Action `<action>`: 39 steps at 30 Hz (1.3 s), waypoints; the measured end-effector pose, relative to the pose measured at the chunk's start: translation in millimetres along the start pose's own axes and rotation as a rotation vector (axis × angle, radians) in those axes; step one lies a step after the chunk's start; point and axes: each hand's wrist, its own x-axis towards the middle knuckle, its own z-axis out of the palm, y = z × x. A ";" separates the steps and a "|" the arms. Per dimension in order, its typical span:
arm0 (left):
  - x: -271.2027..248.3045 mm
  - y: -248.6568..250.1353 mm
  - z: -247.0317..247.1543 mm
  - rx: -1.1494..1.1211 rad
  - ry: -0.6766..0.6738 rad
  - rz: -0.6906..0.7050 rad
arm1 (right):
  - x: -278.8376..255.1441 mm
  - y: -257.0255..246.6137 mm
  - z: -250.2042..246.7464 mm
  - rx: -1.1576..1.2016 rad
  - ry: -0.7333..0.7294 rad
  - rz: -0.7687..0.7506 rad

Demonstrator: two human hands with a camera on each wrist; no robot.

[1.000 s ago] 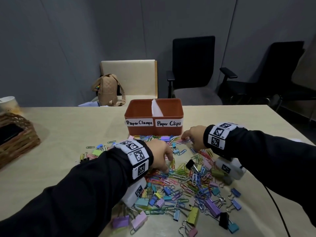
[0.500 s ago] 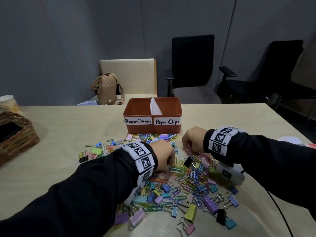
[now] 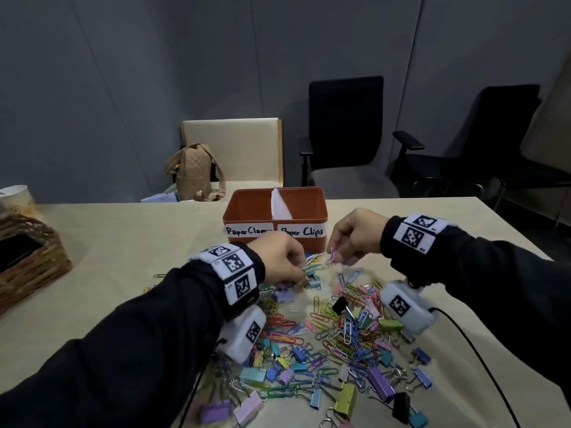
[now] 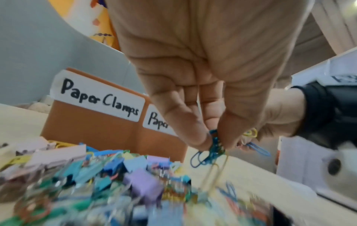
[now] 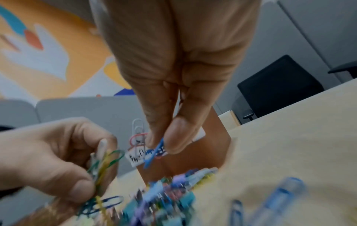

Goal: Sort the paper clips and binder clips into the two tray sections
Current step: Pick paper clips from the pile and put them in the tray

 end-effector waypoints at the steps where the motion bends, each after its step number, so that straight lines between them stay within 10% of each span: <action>1: 1.6 -0.1 -6.8 -0.071 0.026 -0.030 | 0.7 -4.1 -3.1 0.066 0.015 -0.007; 17: 63.9 2.7 -61.3 -0.528 0.514 -0.266 | 73.5 -47.1 -17.8 0.304 0.483 -0.056; 23: 56.1 -2.3 -44.5 -0.391 0.429 -0.204 | 54.4 -32.4 -21.1 0.088 0.418 -0.048; 32: 29.2 23.2 15.1 0.128 -0.001 0.033 | 5.9 20.0 -9.1 -0.823 -0.099 0.140; 39: 25.5 34.1 49.5 0.220 -0.214 0.203 | -5.2 34.9 1.7 -0.913 -0.174 0.092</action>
